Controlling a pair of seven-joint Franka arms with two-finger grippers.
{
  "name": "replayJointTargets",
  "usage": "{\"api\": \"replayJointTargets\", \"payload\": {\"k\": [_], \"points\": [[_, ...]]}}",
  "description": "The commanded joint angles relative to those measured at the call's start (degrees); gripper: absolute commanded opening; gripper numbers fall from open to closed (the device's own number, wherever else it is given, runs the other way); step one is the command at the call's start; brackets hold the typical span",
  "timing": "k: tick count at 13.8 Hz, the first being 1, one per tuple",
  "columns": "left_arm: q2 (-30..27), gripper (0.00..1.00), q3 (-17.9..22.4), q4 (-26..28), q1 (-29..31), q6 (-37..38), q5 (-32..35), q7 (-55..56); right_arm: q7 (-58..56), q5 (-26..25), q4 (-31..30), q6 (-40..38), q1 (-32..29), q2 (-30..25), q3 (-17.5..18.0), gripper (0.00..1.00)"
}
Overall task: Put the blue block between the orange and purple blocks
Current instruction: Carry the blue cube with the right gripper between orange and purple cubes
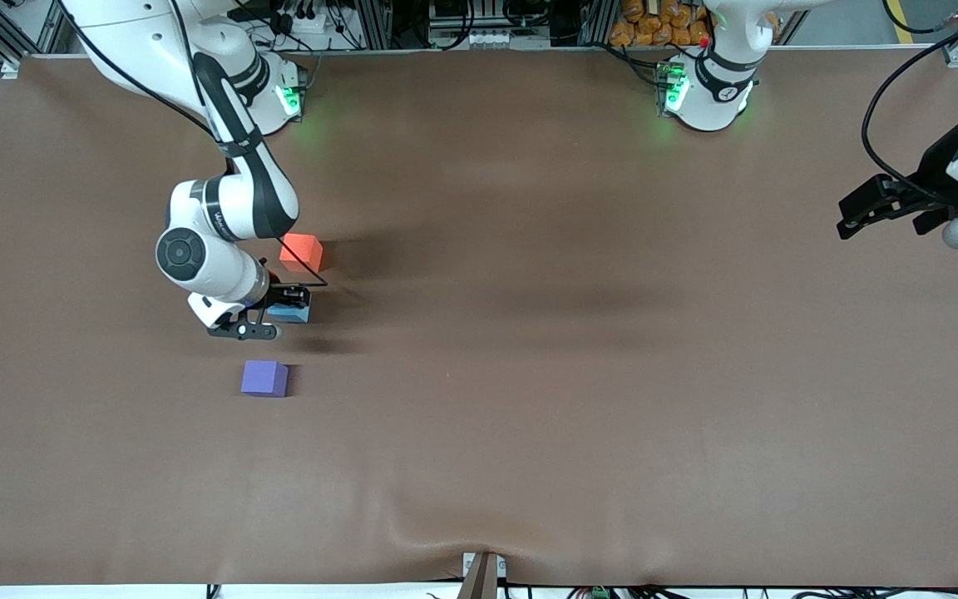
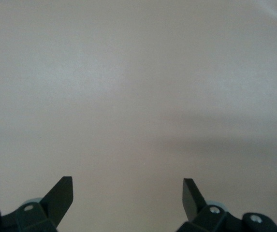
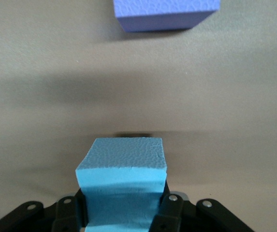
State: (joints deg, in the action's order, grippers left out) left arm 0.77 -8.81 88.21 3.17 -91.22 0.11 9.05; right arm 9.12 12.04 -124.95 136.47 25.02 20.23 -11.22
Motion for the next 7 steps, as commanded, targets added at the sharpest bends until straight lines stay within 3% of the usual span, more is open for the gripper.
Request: {"api": "replayJointTargets", "payload": {"k": [1,6,7], "points": [[-1.3,1.00,-0.9,-0.1,0.8,0.9,-0.1,-0.9,-0.3,-0.7,-2.1,1.1,-1.3,-2.2,0.5,0.45],[-1.3,1.00,-1.7,-0.3,0.4,1.6,-0.3,-1.0,-0.2,-0.7,-2.0,7.8,-2.3,1.1,0.6,0.55],[-1.2,1.00,-1.6,-0.4,0.4,1.6,-0.3,-1.1,-0.2,-0.6,-1.9,8.2,-2.3,1.4,0.6,0.61]]}}
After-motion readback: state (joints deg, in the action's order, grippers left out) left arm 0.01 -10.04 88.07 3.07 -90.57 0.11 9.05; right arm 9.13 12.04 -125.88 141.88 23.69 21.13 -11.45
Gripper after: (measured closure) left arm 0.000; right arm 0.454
